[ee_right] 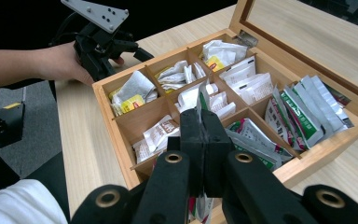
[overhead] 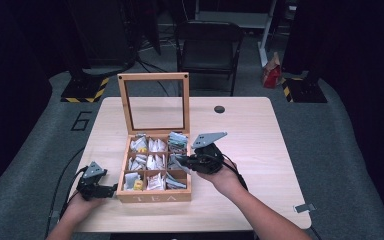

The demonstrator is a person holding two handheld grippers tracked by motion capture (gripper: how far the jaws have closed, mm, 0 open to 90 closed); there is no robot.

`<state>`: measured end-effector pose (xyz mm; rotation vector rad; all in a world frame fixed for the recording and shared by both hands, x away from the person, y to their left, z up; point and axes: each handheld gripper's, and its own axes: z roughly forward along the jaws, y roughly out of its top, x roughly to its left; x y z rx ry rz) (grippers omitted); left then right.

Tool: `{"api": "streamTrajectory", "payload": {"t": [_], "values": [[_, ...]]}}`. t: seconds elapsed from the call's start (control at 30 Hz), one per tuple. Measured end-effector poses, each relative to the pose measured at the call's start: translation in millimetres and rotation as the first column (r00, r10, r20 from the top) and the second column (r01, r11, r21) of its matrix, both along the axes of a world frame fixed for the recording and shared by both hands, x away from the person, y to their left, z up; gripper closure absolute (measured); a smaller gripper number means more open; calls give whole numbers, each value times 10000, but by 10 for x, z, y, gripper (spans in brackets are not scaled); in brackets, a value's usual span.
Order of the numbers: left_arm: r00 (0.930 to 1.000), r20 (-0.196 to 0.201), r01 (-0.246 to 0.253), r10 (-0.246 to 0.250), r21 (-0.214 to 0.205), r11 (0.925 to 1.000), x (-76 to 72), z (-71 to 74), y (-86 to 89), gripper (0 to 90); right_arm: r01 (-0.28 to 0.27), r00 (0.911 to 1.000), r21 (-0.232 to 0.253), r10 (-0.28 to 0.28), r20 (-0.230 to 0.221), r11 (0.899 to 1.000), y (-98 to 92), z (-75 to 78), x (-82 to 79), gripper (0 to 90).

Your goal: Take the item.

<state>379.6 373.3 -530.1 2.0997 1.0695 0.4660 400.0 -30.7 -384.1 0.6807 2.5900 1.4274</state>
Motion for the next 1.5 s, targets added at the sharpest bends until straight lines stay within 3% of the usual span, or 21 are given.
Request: {"api": "streamTrajectory", "payload": {"t": [0.53, 0.9, 1.5], "values": [[10000, -5, 3, -3, 6, 10000, 0, 1, 0, 140, 529, 9985, 29, -529, 150, 9986, -200, 19, 72, 899], [10000, -1, -3, 3, 0, 10000, 0, 0, 0, 140, 1166, 9931, 21, -1166, 125, 9932, -416, 24, 133, 899], [10000, 1, 0, 0, 1, 10000, 0, 0, 0, 140, 1718, 9845, 86, -1720, 338, 9851, -671, 42, 179, 899]]}}
